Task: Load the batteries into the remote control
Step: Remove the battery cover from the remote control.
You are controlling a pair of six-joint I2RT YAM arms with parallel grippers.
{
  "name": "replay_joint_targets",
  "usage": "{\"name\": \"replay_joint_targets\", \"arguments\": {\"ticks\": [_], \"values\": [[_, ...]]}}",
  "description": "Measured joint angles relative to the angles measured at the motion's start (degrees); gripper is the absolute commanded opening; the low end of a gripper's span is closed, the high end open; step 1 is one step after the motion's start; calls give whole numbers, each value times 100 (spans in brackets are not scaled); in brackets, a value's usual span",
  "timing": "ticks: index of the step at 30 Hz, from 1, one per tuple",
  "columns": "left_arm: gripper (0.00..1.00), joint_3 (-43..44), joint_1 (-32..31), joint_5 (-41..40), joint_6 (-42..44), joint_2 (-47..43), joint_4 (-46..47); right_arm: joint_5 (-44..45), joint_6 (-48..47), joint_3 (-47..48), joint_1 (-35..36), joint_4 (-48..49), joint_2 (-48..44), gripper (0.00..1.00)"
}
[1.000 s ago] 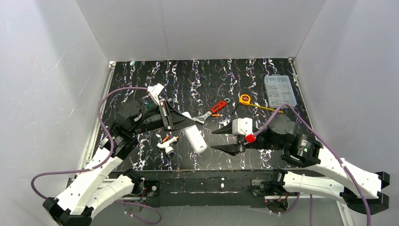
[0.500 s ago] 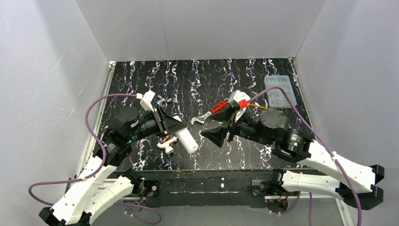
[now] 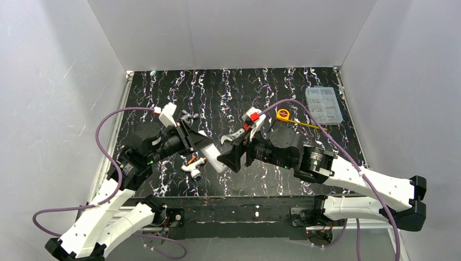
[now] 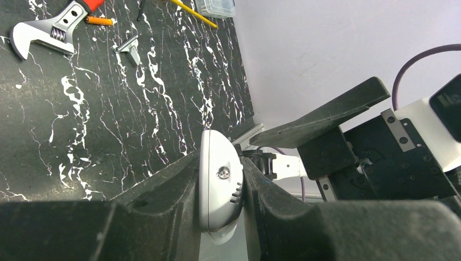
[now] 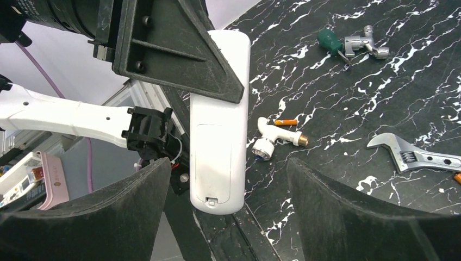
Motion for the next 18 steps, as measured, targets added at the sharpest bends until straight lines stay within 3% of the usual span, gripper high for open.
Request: {"name": "replay_joint_targets", "arguments": {"ticks": [9,18], "values": [[0,0,-2,-122,-190,55,28,2,63,-111,133,232,337,87],[0,0,0,-267,-490,63,144,46,-57,-197,297,382,608,77]]}}
